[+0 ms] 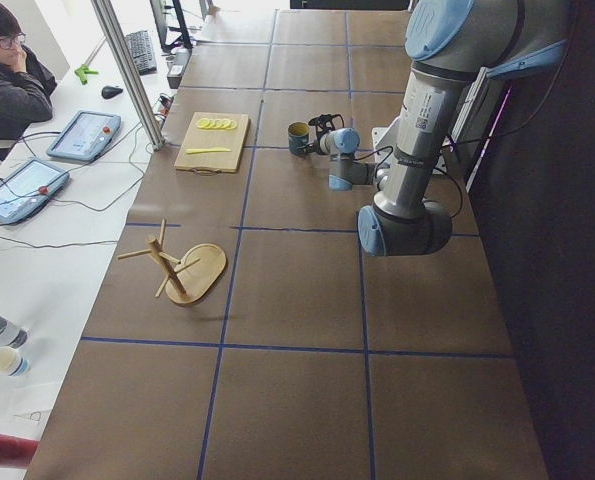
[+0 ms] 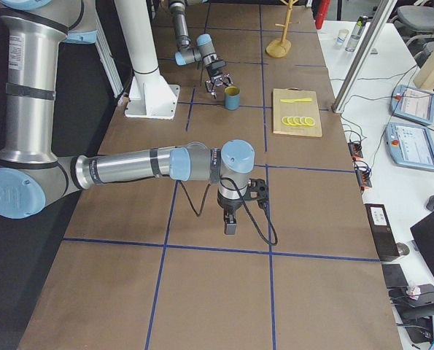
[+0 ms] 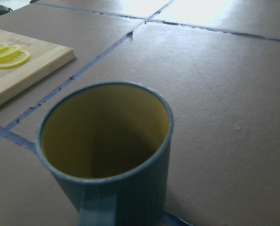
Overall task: Hang cup on storage rack
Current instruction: 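Close the left gripper on the mug handle and lift it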
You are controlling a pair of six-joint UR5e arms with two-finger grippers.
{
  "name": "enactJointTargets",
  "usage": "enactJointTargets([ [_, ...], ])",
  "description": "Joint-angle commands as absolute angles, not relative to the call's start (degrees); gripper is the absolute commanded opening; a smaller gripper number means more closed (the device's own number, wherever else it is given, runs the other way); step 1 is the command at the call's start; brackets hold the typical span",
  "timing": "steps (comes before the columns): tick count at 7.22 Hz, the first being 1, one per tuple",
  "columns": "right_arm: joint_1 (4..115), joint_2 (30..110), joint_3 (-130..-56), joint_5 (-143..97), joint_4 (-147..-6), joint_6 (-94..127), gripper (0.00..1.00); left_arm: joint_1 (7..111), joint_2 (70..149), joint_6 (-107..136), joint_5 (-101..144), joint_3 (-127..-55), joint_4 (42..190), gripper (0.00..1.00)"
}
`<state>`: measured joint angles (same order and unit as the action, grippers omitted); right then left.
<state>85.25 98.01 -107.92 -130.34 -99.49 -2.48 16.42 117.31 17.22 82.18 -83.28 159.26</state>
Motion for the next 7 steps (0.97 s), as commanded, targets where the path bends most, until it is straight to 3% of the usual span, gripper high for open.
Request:
enactJointTargets([
  [1,85.25,98.09,-107.93,-130.34,-99.49,-2.55,1.0,16.7,117.42,18.18,82.18,-83.23,159.17,0.71],
  [2,85.25,98.09,-107.93,-130.34,-99.49,-2.55,1.0,16.7,117.33,20.19,82.18,-83.23,159.0,0.5],
  [4,85.25,98.09,-108.02,-130.34,-99.49,-2.55,1.0,16.79,117.42,20.65,82.18,-83.15,158.91,0.28],
  [5,85.25,98.09,-108.02,-130.34,-99.49,-2.55,1.0,16.79,117.33,22.31,82.18,-83.23,159.08,0.08],
  [6,85.25,98.09,-108.02,-130.34,-99.49,-2.55,1.0,17.14,117.33,22.67,82.26,-83.32,159.43,0.01],
  [7,85.25,98.09,-107.93,-130.34,-99.49,-2.72,1.0,17.23,117.42,23.55,82.27,-83.76,159.52,0.0],
])
